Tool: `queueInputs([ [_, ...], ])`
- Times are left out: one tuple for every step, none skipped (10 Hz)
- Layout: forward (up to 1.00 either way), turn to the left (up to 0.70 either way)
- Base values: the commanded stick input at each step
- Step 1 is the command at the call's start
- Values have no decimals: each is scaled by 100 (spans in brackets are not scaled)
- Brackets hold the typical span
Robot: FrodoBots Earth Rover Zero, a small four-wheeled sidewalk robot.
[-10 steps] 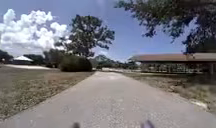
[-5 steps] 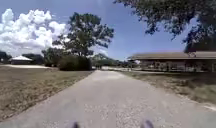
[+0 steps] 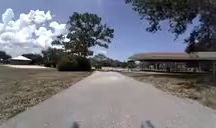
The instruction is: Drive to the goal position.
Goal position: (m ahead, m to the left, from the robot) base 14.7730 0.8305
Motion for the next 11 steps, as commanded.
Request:
queueInputs([
  [50, 0],
  [50, 0],
  [50, 0],
  [50, 0],
  [50, 0],
  [50, 0],
  [50, 0],
  [50, 0],
  [50, 0],
  [50, 0],
  [50, 0],
])
